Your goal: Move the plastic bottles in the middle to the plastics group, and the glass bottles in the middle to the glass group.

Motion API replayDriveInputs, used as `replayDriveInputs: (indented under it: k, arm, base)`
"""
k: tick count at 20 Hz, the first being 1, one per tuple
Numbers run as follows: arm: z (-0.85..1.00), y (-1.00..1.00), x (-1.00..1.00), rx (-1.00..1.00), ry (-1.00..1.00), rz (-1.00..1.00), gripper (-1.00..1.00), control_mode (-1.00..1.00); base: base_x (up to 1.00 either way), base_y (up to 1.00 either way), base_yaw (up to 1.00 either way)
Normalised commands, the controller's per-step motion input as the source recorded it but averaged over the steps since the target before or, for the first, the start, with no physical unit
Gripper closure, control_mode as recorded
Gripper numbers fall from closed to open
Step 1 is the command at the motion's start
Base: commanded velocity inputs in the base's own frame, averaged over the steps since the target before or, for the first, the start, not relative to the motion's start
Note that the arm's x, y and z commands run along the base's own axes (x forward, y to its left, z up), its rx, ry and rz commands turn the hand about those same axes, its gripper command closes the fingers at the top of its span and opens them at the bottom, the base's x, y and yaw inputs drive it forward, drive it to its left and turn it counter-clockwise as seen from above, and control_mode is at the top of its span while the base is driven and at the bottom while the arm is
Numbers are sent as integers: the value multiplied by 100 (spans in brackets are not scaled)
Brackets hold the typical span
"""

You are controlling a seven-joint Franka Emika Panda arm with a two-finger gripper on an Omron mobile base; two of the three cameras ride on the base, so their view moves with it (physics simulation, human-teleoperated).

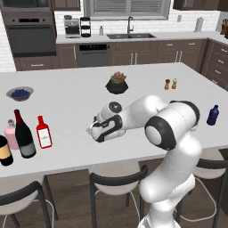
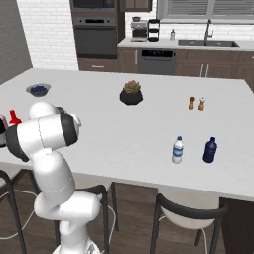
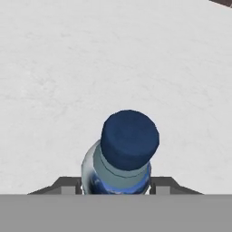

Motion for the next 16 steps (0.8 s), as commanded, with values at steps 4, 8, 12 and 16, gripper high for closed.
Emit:
replayDriveInputs:
  k: [4, 8, 12, 16]
  arm:
    - [35, -12, 0, 0, 0, -6, 100, -100]
    - [60, -56, -9, 2, 1, -14, 100, -100]
    - [57, -78, -3, 5, 5, -17, 100, -100]
    - [48, -90, -13, 2, 9, -19, 100, -100]
  base:
    - [0, 0, 0]
    - [0, 0, 0]
    - [0, 0, 0]
    - [0, 0, 0]
